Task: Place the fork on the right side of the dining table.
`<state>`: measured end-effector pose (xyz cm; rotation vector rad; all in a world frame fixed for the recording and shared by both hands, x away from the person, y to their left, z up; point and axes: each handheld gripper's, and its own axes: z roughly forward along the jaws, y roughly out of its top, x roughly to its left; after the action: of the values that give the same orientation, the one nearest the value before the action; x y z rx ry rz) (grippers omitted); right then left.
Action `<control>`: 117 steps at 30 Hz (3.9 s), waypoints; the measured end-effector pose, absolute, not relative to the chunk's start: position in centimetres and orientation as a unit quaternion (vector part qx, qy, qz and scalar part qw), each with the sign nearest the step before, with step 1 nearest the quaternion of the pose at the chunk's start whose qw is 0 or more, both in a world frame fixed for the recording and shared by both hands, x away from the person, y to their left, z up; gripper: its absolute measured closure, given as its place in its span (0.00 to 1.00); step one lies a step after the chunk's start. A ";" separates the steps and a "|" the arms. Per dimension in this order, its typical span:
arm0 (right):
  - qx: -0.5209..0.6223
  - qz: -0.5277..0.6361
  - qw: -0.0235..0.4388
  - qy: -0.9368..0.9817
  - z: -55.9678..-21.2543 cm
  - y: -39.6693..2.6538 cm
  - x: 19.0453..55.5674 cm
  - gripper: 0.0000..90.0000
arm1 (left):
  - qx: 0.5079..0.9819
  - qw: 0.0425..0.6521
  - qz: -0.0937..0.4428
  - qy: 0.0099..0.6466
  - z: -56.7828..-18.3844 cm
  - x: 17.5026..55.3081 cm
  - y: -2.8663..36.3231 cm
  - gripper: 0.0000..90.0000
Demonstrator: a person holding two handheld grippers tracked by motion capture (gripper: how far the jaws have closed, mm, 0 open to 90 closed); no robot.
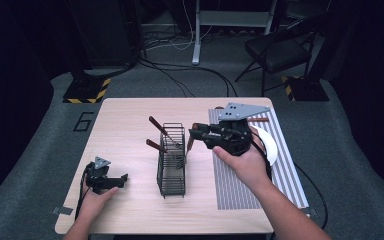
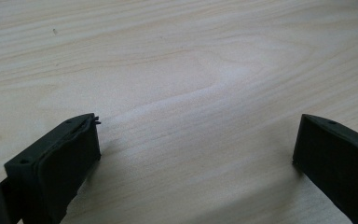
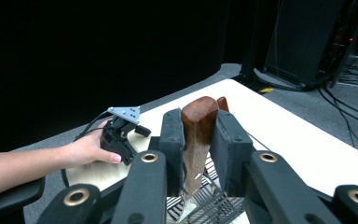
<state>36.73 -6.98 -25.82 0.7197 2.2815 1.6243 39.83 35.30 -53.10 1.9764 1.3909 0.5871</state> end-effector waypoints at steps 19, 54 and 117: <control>0.277 0.554 0.157 0.769 -25.6 -11.4 36.6 0.83 | 0.750 0.323 0.224 0.532 -53.1 39.8 35.2 0.00; 0.354 0.534 0.178 0.747 -35.7 -17.5 37.3 0.83 | 0.750 0.323 0.224 0.532 -53.1 39.8 35.2 0.00; 0.472 0.537 0.157 0.681 -42.2 -24.6 35.7 0.80 | 0.748 0.323 0.225 0.534 -53.1 39.8 35.1 0.00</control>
<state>35.72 -24.63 -42.17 1.3509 1.9483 1.5374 39.78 35.14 -53.12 1.9637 1.4026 0.5902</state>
